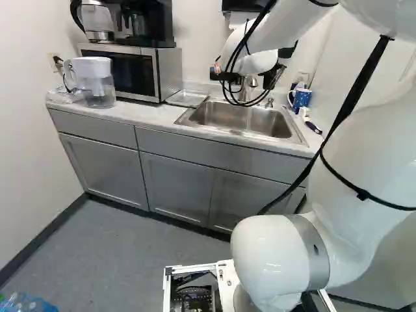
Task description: Rinse the cup and place it in the tray
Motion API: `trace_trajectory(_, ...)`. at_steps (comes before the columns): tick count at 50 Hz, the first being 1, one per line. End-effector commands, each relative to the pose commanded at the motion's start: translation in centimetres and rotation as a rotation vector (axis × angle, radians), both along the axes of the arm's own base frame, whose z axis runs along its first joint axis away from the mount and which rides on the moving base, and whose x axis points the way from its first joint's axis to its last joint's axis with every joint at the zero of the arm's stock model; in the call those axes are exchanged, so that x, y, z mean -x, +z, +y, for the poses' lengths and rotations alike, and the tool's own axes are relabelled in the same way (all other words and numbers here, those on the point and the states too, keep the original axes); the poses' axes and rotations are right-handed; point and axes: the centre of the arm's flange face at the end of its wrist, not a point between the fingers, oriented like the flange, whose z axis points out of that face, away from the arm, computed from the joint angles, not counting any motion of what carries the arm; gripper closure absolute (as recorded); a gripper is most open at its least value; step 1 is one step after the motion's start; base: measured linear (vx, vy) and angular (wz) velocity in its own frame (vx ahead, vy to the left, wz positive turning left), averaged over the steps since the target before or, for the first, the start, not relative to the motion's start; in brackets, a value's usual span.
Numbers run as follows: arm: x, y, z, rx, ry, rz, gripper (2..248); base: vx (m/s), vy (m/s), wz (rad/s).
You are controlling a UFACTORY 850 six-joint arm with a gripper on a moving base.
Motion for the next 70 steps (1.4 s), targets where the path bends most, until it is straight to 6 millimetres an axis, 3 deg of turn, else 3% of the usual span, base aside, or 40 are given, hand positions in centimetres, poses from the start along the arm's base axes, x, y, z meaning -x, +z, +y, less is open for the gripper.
trace_trajectory(22, 0.00, 0.00, 0.00, -0.226, -0.059, -0.011, 139, 0.000, 0.000, 0.000)
trace_trajectory(70, 0.00, 0.00, 0.00, -0.204, -0.054, -0.010, 139, 0.000, 0.000, 0.000)
